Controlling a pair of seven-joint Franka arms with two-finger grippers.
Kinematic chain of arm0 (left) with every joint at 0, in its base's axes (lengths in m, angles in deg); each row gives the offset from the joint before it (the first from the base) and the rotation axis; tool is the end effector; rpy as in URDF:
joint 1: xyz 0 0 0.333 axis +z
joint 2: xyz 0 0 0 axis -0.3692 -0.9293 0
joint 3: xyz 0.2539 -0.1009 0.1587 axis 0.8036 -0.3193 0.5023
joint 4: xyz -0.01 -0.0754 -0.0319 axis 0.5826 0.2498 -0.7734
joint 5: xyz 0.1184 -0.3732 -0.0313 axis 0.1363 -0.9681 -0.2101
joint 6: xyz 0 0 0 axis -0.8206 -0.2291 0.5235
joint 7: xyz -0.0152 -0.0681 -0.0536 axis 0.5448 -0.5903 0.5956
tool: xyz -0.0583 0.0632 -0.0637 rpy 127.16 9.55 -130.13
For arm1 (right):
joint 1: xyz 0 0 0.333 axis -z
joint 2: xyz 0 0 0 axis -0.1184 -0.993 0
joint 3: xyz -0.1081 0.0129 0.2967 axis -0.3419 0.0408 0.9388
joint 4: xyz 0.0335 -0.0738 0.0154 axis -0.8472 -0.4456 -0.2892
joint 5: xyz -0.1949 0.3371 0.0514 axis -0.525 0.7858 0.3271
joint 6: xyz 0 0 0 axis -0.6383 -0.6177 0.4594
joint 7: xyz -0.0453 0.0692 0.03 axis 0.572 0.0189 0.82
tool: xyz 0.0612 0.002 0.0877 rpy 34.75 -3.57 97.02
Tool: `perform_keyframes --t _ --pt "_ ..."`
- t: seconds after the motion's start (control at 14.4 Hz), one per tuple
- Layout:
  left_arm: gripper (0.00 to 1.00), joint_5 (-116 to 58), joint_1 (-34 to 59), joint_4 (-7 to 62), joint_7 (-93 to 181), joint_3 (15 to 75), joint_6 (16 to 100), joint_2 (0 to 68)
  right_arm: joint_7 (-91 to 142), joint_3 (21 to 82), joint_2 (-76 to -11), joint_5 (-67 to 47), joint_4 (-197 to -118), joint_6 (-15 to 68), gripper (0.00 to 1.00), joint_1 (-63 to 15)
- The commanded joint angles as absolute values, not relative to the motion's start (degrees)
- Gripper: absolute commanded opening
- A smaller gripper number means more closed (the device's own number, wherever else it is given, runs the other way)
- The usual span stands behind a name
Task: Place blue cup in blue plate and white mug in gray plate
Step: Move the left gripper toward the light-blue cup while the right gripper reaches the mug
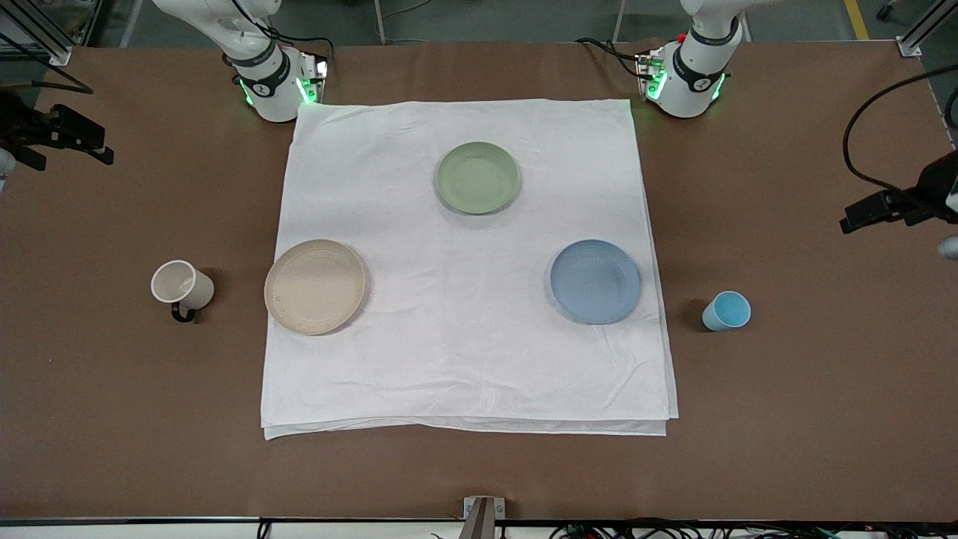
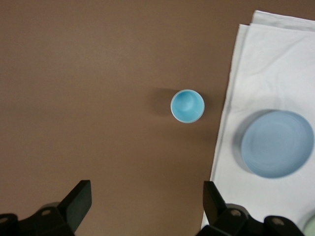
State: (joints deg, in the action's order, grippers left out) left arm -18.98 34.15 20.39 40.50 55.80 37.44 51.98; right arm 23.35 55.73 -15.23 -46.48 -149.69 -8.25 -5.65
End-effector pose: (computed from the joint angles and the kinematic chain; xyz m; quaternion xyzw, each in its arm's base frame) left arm 0.5950 0.0564 0.5370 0.9971 0.0684 -0.0338 0.0016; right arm 0.5098 -0.0224 0.6493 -0.9982 -0.0394 0.0453 0.0086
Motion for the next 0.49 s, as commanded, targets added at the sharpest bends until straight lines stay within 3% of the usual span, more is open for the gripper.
perform_keyframes --t 0.0,0.28,0.42 --pt "1.00 -19.56 33.88 29.01 40.57 55.52 49.06 51.06 23.33 55.81 -13.90 -47.00 -150.44 -8.24 1.00 -5.66" --pt "1.00 -19.47 33.53 39.67 40.84 55.08 65.62 47.65 23.50 55.37 -16.61 -47.79 -149.20 -7.46 1.00 -4.78" --pt "0.94 -19.47 33.62 41.18 40.84 54.99 70.28 44.40 23.24 55.19 -23.18 -47.70 -148.76 -2.91 1.00 -2.07"
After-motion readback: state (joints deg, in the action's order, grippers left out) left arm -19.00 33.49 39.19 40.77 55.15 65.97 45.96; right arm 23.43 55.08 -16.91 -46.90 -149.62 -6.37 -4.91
